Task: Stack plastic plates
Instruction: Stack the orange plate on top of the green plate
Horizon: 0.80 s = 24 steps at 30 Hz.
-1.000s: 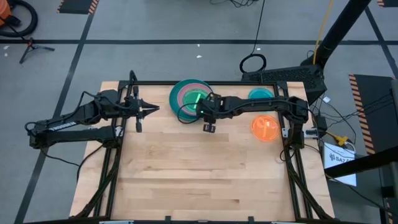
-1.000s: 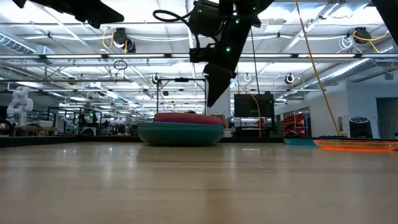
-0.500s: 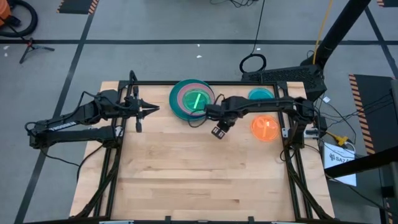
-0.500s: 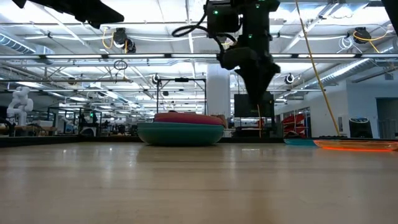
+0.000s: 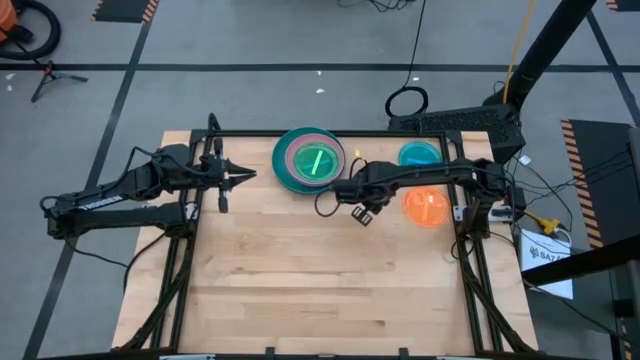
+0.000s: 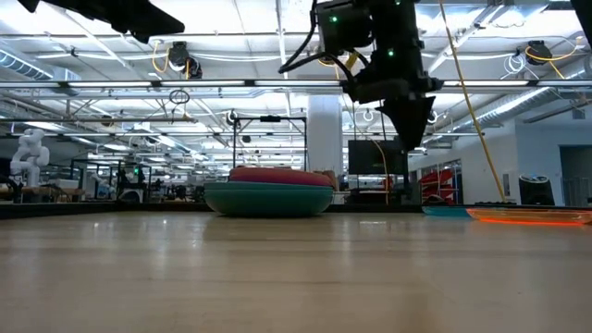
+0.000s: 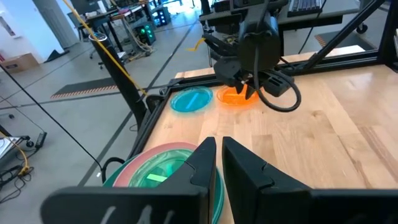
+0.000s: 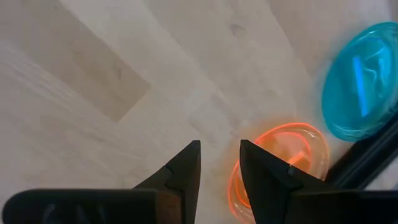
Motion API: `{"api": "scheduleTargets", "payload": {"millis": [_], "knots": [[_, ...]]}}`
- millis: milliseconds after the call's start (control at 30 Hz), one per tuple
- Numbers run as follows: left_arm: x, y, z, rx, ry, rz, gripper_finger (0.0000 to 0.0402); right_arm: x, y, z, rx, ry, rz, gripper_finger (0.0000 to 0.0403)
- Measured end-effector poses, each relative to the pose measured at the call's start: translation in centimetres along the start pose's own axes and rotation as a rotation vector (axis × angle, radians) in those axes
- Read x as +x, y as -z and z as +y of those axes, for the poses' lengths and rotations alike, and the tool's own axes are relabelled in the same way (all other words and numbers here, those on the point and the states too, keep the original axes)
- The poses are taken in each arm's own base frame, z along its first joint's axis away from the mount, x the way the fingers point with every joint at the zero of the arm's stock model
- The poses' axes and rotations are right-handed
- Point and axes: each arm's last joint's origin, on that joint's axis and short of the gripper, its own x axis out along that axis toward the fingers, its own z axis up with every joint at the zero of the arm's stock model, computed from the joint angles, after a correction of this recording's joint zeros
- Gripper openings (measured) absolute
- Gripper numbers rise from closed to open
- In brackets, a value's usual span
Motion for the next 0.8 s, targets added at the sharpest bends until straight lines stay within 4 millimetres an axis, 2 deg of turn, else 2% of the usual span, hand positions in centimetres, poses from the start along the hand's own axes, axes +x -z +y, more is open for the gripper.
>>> {"api": "scheduleTargets", "payload": {"millis": [300,500,633,800], "knots": [[0.0,0.0,0.0,-0.016,0.0,0.001,0.0035,-0.1,0.3,0.3,-0.069,0.019,-0.009,0.0107],[0.0,0.0,0.0,-0.02,0.001,0.005,0.0035,1.8,1.2,0.0,-0.143,-0.012,-0.047,0.0107],[0.0,0.1,0.0,-0.021,0.002,0.009,0.0035,3.3,2.8,-1.4,-0.067,-0.055,-0.048,0.0107],[0.0,0.1,0.0,-0.021,0.002,0.008,0.0035,5.3,5.8,-3.9,0.126,-0.075,0.023,0.0107]]}}
